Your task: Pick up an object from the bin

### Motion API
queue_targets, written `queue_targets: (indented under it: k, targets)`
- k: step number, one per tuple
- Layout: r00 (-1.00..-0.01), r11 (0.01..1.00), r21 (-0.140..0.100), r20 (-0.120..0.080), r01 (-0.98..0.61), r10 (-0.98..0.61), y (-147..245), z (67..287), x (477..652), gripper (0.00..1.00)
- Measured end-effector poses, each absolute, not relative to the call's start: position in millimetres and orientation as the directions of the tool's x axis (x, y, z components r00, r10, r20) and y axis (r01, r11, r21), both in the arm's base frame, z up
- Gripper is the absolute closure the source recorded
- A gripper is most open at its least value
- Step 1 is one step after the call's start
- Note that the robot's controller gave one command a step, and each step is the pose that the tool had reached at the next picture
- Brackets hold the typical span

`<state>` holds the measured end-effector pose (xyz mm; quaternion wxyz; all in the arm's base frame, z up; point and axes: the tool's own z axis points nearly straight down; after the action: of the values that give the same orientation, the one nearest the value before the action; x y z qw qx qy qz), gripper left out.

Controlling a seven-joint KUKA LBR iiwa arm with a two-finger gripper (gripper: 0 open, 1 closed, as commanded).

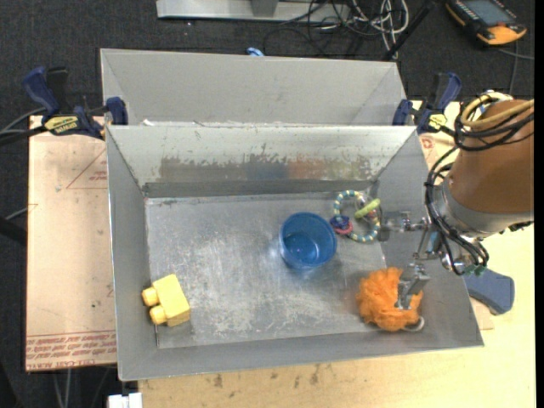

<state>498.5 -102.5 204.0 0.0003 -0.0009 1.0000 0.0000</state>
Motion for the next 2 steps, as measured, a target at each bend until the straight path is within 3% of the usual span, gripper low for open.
queue_targets:
  k: [1,2]
  targets:
    - [-1.0,1.0,0.0,-0.001,-0.002,-0.002,-102,204,498.5,0.0]
    - [-0.998,0.998,0.0,-0.008,0.058,0.058,-106,153,506.8,0.0]
